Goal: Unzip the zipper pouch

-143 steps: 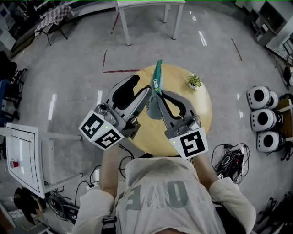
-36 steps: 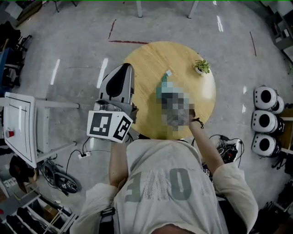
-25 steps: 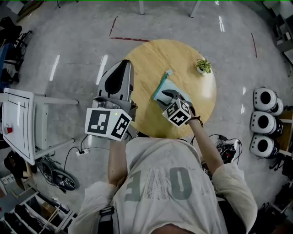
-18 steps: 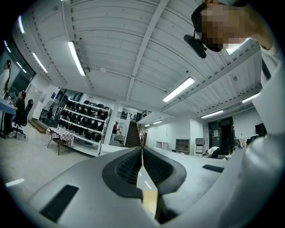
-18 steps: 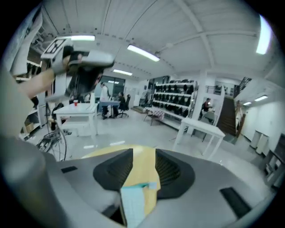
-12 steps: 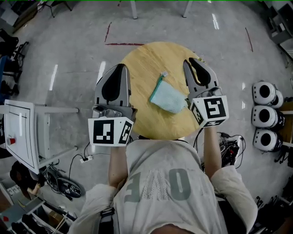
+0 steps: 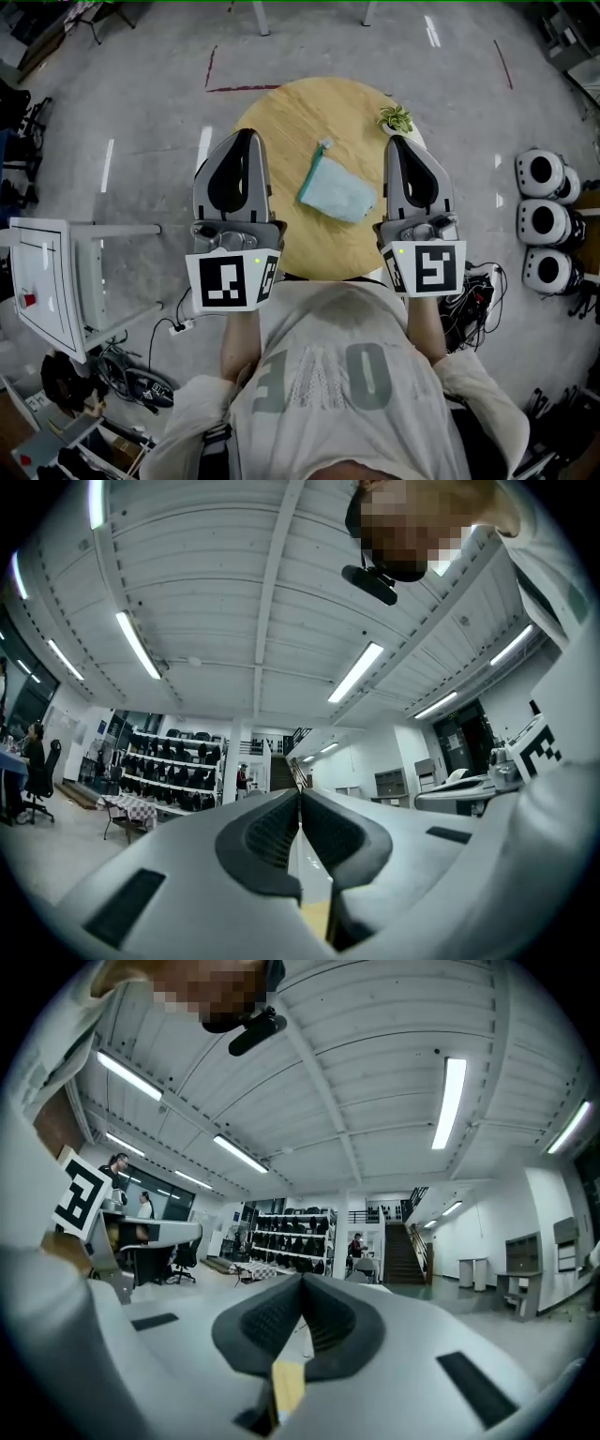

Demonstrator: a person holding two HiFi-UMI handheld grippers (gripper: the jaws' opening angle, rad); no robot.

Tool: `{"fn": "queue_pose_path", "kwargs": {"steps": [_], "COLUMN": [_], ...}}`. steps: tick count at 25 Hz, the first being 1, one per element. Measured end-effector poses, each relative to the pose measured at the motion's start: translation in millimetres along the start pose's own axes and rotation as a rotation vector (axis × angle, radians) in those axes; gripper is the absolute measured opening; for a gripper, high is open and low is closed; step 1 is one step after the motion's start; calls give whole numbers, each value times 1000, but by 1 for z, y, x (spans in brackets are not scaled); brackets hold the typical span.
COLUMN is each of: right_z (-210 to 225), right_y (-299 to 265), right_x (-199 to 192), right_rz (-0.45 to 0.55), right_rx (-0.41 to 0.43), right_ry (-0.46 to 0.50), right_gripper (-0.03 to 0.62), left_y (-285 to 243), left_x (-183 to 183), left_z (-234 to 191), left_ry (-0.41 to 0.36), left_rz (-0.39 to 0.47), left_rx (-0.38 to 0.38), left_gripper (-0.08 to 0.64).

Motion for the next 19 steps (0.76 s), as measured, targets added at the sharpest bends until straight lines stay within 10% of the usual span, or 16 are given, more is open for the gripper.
{"fn": "queue_pose_path", "kwargs": {"steps": [19], "right_z": [3], "right_y": [7], "right_x": [10], "right_rz": [26], "right_rx": [22], "right_ry": [52], "right_gripper": [29], "left_y": [4], "left_x": [8], "left_z": [15], "left_ry": [-33], "left_rz": [6], "left_rx": [23], "left_gripper": [35]}}
Point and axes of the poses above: the fingertips, and each gripper's own axes: y backward along the fingers, z to its right, x out of its top, the point moved 8 cm from there along y, backward along the fingers, and after that the axes turned 2 degrees about z, right-handed, at the moved point
